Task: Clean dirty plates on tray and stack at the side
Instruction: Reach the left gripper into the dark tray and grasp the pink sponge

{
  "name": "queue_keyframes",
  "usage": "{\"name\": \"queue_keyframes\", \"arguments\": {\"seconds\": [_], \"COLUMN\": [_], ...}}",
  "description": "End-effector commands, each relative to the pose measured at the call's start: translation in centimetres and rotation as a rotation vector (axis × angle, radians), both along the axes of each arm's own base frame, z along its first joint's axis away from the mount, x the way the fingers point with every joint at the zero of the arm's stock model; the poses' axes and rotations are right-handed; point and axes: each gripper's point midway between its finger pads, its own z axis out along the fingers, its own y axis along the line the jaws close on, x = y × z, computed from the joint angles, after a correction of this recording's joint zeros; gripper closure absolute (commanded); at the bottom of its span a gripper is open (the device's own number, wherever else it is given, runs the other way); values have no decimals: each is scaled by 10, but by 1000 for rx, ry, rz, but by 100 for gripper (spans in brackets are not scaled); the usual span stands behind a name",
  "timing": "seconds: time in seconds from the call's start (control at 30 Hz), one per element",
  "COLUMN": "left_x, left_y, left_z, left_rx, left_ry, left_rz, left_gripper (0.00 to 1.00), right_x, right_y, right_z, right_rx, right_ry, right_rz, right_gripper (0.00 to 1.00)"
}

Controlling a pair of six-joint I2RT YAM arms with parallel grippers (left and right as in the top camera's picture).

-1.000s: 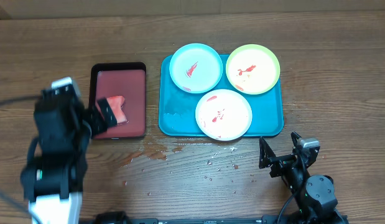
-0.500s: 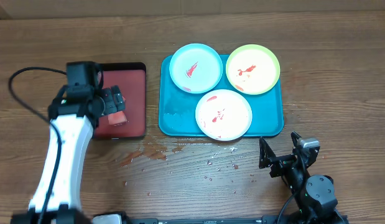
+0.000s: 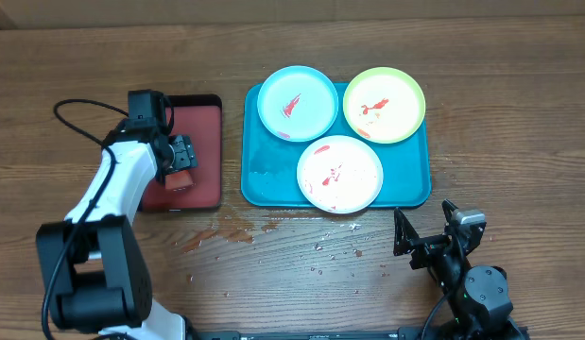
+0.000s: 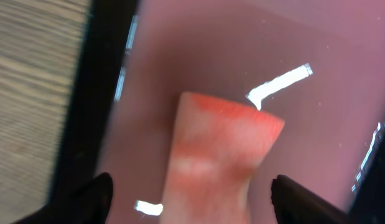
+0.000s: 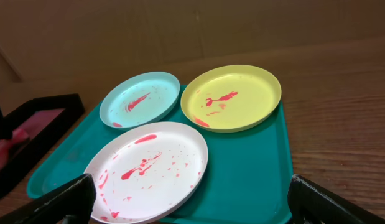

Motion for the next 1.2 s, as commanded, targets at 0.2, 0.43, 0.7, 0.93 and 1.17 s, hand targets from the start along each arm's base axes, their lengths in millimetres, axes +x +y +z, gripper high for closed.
{"name": "queue_keyframes", "arguments": {"seconds": [0.2, 0.43, 0.7, 0.93, 1.17], "left_x": [14, 12, 10, 5, 8], "left_y": [-10, -10, -11, -13, -13], "left_z": [-23, -34, -35, -23, 40], "left_rx": [-43, -45, -52, -66, -63], "left_ry": [6, 34, 40, 39, -107], "left_rz": [-38, -38, -35, -24, -2], "left_gripper": [34, 63, 96, 96, 96], "right_x": [0, 0, 0, 0, 0], "right_y": [0, 0, 0, 0, 0], "right_z": [1, 1, 1, 1, 1], "right_rx": [2, 2, 2, 2, 2], "right_ry": [-11, -11, -11, -11, -11], "right_rz": [-1, -1, -1, -1, -1], "right_gripper": [0, 0, 0, 0, 0]}}
